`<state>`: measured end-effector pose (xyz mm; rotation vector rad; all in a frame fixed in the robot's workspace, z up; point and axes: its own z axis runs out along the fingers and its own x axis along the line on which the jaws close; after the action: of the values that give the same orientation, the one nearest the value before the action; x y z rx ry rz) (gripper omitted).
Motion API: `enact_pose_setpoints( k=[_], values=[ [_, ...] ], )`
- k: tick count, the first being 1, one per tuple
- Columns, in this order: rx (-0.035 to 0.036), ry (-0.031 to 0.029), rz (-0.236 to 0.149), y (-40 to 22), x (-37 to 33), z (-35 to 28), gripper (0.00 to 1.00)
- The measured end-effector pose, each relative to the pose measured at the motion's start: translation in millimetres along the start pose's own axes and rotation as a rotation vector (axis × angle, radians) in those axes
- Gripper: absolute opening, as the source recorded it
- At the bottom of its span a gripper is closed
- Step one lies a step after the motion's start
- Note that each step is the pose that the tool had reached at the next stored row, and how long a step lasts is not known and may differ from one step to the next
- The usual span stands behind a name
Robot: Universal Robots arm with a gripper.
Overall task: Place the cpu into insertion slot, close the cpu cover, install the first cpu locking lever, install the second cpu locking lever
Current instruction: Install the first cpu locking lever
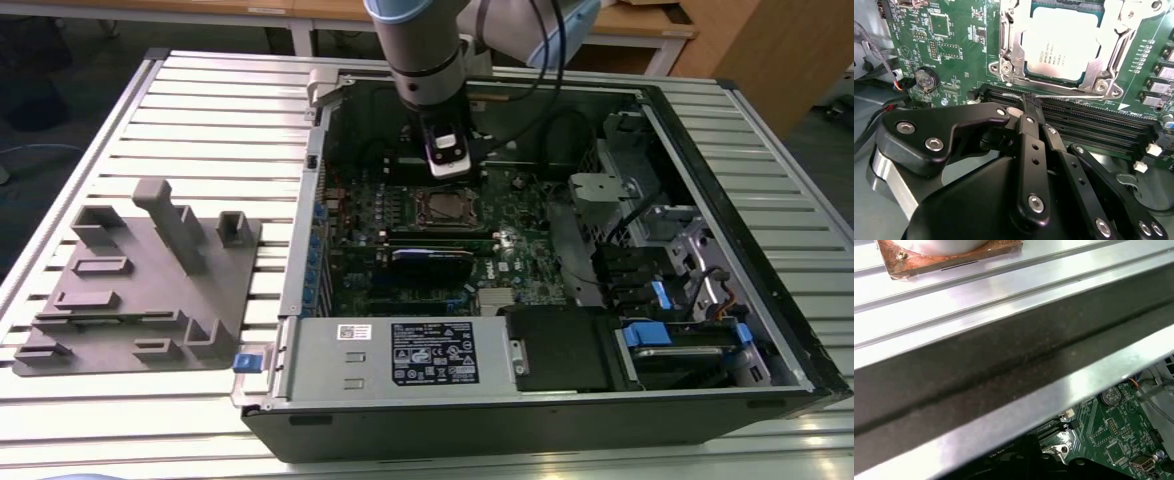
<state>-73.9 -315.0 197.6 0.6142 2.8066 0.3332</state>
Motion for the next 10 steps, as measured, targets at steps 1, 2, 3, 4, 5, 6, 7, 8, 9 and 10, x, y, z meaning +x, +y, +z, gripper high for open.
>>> enact_pose_setpoints(
  k=[1, 2, 3, 4, 5, 6, 7, 8, 9, 10],
  values=[
    [-0.0008, -0.0017, 0.000, -0.4, 0.9, -0.2, 0.11],
    [-0.0019, -0.0040, -0.001, -0.8, 1.7, -0.3, 0.11],
    [-0.0034, -0.0067, -0.001, -1.1, 2.4, -0.3, 0.11],
    [-0.0044, -0.0087, -0.002, -1.4, 3.0, -0.3, 0.11],
    [-0.0046, -0.0089, -0.002, -1.4, 3.0, -0.3, 0.11],
    [-0.0047, -0.0090, -0.002, -1.4, 3.0, -0.2, 0.11],
    [-0.0046, -0.0090, -0.002, -1.4, 3.0, -0.3, 0.11],
    [-0.0049, -0.0096, -0.002, -1.5, 3.1, -0.1, 0.11],
    [-0.0054, -0.0107, -0.002, -1.7, 3.2, 0.3, 0.11],
    [-0.0057, -0.0111, -0.002, -1.9, 3.3, 0.5, 0.11]
  ],
)
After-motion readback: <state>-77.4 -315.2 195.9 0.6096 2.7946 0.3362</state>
